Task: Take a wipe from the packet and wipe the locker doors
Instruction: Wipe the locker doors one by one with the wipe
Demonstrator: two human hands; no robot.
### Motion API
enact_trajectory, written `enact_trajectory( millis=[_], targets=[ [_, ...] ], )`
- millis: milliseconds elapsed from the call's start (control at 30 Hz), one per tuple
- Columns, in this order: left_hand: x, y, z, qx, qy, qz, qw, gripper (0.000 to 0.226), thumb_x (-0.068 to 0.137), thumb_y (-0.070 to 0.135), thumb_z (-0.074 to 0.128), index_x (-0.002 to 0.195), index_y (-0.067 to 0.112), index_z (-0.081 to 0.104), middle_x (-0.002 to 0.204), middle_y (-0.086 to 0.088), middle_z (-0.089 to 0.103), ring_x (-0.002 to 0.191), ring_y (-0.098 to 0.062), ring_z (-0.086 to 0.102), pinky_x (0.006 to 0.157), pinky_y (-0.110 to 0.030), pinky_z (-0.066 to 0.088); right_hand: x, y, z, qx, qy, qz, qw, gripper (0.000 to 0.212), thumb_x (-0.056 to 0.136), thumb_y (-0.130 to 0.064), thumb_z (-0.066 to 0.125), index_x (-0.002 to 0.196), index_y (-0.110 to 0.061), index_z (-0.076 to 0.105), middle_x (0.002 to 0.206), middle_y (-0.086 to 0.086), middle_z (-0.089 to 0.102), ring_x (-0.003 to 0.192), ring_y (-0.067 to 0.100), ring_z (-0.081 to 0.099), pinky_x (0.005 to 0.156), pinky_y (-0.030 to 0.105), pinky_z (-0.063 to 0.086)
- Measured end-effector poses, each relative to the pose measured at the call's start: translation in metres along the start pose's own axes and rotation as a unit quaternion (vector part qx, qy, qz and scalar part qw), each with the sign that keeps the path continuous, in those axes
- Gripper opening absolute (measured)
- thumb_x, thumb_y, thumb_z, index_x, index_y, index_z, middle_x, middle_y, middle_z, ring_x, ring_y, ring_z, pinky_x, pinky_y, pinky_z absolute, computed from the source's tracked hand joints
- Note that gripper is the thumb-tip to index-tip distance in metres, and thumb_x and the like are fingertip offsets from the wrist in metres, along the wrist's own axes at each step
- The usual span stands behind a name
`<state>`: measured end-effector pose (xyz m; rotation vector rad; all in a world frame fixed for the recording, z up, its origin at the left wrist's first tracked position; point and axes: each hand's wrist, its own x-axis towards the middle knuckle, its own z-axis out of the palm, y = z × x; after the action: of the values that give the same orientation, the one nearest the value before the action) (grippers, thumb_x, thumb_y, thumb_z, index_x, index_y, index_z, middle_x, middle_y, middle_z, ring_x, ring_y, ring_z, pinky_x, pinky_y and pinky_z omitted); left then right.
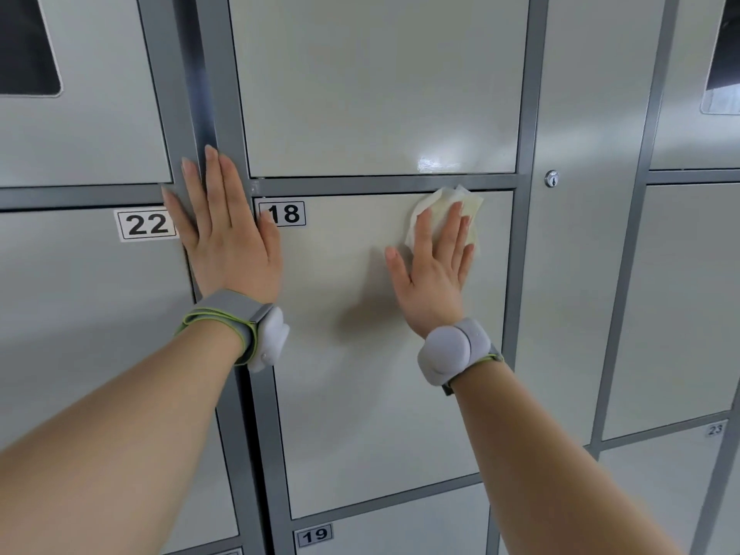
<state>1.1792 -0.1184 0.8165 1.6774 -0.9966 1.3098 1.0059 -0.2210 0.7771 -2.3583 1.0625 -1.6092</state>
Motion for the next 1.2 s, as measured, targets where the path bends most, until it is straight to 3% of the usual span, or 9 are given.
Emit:
enact_trajectory(
  millis=[133, 333, 600, 867, 1200],
  targets=[
    [-0.004, 0.007, 0.007, 0.011, 0.007, -0.026, 1.0, 0.062, 0.095, 0.026, 0.029, 0.148, -0.003, 0.014, 0.156, -0.017, 0.013, 0.144, -0.036, 0.008, 0.115, -0.053, 0.0, -0.015, 0.021, 0.005, -0.021, 0.012, -0.008, 1.0, 0.086, 0.08, -0.066, 0.006, 0.151, -0.018, -0.001, 0.156, 0.009, -0.022, 0.142, 0.022, -0.024, 0.111, 0.035, -0.021],
    [-0.006, 0.006, 0.007, 0.018, 0.008, -0.021, 1.0, 0.063, 0.096, 0.029, 0.027, 0.148, -0.003, 0.012, 0.157, -0.017, 0.011, 0.144, -0.036, 0.007, 0.115, -0.053, -0.001, 0.002, 0.014, -0.002, -0.012, 0.014, 0.025, 1.0, 0.08, 0.091, -0.058, 0.023, 0.151, -0.011, 0.0, 0.155, 0.015, -0.022, 0.141, 0.028, -0.025, 0.114, 0.044, -0.016],
    [-0.006, 0.006, 0.01, 0.031, 0.024, -0.021, 0.999, 0.063, 0.095, 0.027, 0.028, 0.148, -0.004, 0.013, 0.156, -0.018, 0.013, 0.144, -0.037, 0.009, 0.116, -0.054, 0.003, -0.002, 0.038, -0.002, -0.034, 0.03, -0.017, 0.999, 0.086, 0.083, -0.065, 0.007, 0.151, -0.013, 0.0, 0.156, 0.012, -0.02, 0.142, 0.025, -0.023, 0.112, 0.038, -0.019],
    [-0.007, 0.005, 0.011, 0.026, 0.037, -0.014, 0.999, 0.063, 0.095, 0.025, 0.03, 0.147, -0.004, 0.013, 0.156, -0.019, 0.014, 0.143, -0.038, 0.009, 0.116, -0.053, 0.001, 0.016, 0.039, -0.014, -0.035, 0.033, -0.017, 0.999, 0.092, 0.079, -0.068, 0.005, 0.151, -0.011, 0.002, 0.155, 0.016, -0.018, 0.143, 0.029, -0.021, 0.113, 0.043, -0.017],
    [-0.006, 0.004, 0.012, 0.017, 0.043, -0.009, 0.999, 0.062, 0.095, 0.025, 0.029, 0.148, -0.004, 0.013, 0.156, -0.018, 0.013, 0.144, -0.037, 0.008, 0.117, -0.046, 0.0, -0.006, 0.067, -0.008, -0.076, 0.032, -0.019, 0.996, 0.088, 0.085, -0.065, 0.011, 0.15, -0.006, 0.004, 0.155, 0.019, -0.015, 0.142, 0.027, -0.022, 0.113, 0.038, -0.02]
  ],
)
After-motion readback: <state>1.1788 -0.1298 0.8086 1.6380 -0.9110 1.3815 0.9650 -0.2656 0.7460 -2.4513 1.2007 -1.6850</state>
